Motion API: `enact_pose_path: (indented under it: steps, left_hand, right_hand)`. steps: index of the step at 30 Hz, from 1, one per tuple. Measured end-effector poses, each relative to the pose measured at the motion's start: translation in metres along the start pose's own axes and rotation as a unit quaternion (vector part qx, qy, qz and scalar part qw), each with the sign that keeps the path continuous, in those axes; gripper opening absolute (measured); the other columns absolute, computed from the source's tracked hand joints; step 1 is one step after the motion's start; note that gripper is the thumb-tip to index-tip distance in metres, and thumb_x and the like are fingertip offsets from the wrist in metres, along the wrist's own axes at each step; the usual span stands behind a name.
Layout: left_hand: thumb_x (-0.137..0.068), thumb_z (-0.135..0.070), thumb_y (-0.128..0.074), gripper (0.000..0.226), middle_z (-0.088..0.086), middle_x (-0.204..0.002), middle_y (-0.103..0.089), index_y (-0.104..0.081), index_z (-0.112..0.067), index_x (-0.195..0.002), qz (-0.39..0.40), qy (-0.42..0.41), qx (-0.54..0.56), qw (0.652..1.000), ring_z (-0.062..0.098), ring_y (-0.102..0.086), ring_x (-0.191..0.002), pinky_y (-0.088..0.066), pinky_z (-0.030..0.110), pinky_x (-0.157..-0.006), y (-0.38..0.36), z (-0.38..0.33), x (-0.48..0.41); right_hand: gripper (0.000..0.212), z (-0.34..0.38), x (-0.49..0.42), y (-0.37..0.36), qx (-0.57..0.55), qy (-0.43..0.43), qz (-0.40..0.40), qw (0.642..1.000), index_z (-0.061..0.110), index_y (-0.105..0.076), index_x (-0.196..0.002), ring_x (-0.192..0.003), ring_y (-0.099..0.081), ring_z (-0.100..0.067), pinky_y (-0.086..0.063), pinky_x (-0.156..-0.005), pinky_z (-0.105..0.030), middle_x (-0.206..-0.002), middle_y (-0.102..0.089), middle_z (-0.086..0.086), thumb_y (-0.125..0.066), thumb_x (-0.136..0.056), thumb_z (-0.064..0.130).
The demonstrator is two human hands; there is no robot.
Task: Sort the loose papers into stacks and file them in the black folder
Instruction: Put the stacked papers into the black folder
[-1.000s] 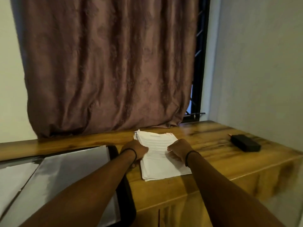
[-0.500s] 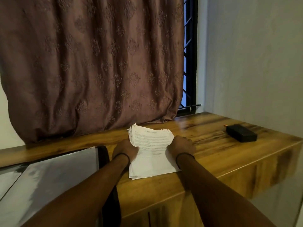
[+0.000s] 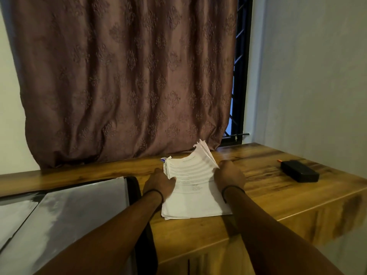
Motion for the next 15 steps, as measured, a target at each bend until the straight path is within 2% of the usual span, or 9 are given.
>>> enact_pose_path:
  steps: [3,5,7,8,10,11,13,15]
  left_hand:
    - [-0.088,-0.053,-0.060,0.065,0.012,-0.125,-0.058,-0.039,-0.009,-0.131,-0.007,0.010,0.021,1.000,0.031,-0.058,-0.110,-0.051,0.039,-0.089,0.005,0.003,-0.002]
    - [-0.080,-0.068,-0.059,0.076,0.010,-0.120,-0.059,-0.045,-0.011,-0.128,-0.026,0.014,0.046,0.998,0.029,-0.060,-0.105,-0.053,0.041,-0.086,0.014,0.005,-0.004]
    - [-0.066,-0.084,-0.057,0.086,0.003,-0.112,-0.065,-0.056,-0.016,-0.118,-0.035,0.006,0.144,0.989,0.023,-0.065,-0.095,-0.057,0.039,-0.081,0.023,0.008,-0.012]
    - [-0.060,-0.085,-0.062,0.089,0.001,-0.111,-0.068,-0.059,-0.017,-0.117,-0.030,0.001,0.235,0.971,0.021,-0.067,-0.094,-0.057,0.039,-0.083,0.031,0.008,-0.013]
    - [-0.055,-0.075,-0.077,0.085,0.001,-0.111,-0.072,-0.065,-0.019,-0.118,0.008,-0.003,0.404,0.915,0.023,-0.070,-0.098,-0.056,0.044,-0.090,0.050,0.008,-0.017]
    - [-0.059,-0.064,-0.081,0.074,0.003,-0.111,-0.073,-0.068,-0.019,-0.116,0.042,-0.014,0.463,0.885,0.026,-0.070,-0.099,-0.054,0.047,-0.092,0.062,0.006,-0.017]
    - [-0.076,-0.040,-0.080,0.049,0.009,-0.113,-0.072,-0.069,-0.013,-0.117,0.091,-0.046,0.519,0.849,0.030,-0.069,-0.104,-0.051,0.051,-0.097,0.089,0.007,-0.018]
    - [-0.083,-0.024,-0.074,0.041,0.013,-0.116,-0.070,-0.066,-0.007,-0.119,0.095,-0.063,0.537,0.836,0.033,-0.067,-0.107,-0.049,0.051,-0.099,0.117,0.013,-0.018]
  right_hand:
    - [0.018,0.014,0.003,0.014,-0.068,0.068,-0.069,0.993,0.016,-0.064,-0.101,-0.086,-0.063,-0.029,-0.052,-0.076,-0.036,-0.094,-0.068,-0.009,-0.049,-0.098,0.025]
    - [0.018,0.029,0.005,0.023,-0.114,0.099,-0.097,0.984,0.015,-0.061,-0.103,-0.086,-0.063,-0.030,-0.054,-0.077,-0.041,-0.093,-0.067,-0.009,-0.047,-0.100,0.026]
    - [0.019,0.043,0.006,0.034,-0.196,0.107,-0.107,0.969,0.015,-0.060,-0.106,-0.087,-0.062,-0.029,-0.054,-0.079,-0.042,-0.094,-0.067,-0.009,-0.048,-0.101,0.028]
    - [0.018,0.051,0.006,0.039,-0.243,0.105,-0.102,0.959,0.015,-0.060,-0.104,-0.087,-0.062,-0.027,-0.053,-0.078,-0.039,-0.094,-0.067,-0.008,-0.048,-0.101,0.028]
    - [0.016,0.068,0.007,0.047,-0.312,0.115,-0.097,0.938,0.015,-0.057,-0.095,-0.085,-0.060,-0.021,-0.049,-0.071,-0.025,-0.093,-0.065,-0.003,-0.050,-0.100,0.028]
    - [0.014,0.078,0.008,0.050,-0.336,0.126,-0.100,0.928,0.014,-0.056,-0.091,-0.083,-0.058,-0.017,-0.045,-0.066,-0.018,-0.090,-0.063,0.000,-0.052,-0.100,0.026]
    - [0.013,0.099,0.011,0.053,-0.392,0.148,-0.095,0.903,0.013,-0.057,-0.088,-0.079,-0.055,-0.013,-0.042,-0.066,-0.020,-0.084,-0.060,0.003,-0.056,-0.098,0.021]
    - [0.011,0.120,0.016,0.051,-0.467,0.146,-0.048,0.871,0.007,-0.060,-0.092,-0.077,-0.057,-0.011,-0.047,-0.069,-0.025,-0.083,-0.063,0.003,-0.061,-0.096,0.017]
Point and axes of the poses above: each hand's wrist, its own x-axis away from the middle knuckle, its own y-axis out of the back of the hand, z = x × y, the point moved 1 cm from there along -x, towards the middle knuckle
